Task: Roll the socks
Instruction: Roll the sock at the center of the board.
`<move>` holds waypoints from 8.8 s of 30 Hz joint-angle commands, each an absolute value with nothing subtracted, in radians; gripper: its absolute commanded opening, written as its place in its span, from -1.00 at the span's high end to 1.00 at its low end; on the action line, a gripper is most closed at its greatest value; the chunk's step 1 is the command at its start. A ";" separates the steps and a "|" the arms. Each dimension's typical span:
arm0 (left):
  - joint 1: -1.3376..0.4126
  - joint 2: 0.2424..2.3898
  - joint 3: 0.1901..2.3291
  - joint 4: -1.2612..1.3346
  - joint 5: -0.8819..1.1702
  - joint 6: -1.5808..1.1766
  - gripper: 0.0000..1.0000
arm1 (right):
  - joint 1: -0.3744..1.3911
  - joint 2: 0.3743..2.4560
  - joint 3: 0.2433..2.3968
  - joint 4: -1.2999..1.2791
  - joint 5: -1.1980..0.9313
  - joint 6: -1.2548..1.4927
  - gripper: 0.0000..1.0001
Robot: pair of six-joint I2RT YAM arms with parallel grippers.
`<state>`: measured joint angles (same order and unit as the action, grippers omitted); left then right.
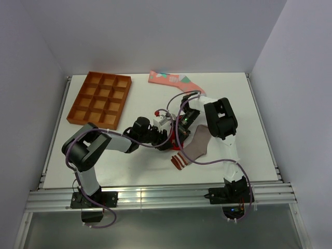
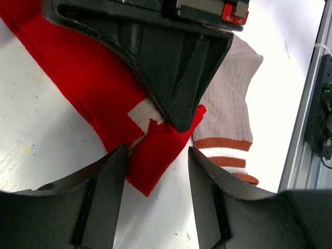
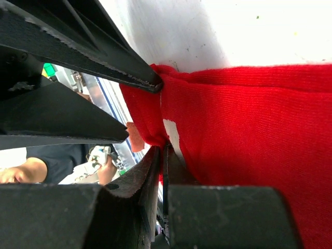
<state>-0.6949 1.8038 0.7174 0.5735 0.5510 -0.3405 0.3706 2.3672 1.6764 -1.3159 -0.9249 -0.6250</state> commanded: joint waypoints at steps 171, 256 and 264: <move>-0.597 2.122 1.264 -0.427 0.606 -0.704 0.87 | 0.695 1.551 0.850 -0.306 -0.351 -0.962 0.66; -0.710 1.945 0.913 0.515 0.422 -0.416 0.02 | 0.307 2.422 1.902 -1.385 -0.741 -0.897 0.79; -0.736 1.962 0.966 0.402 0.341 -0.518 0.99 | 0.307 2.323 1.755 -1.200 -0.707 -0.810 0.44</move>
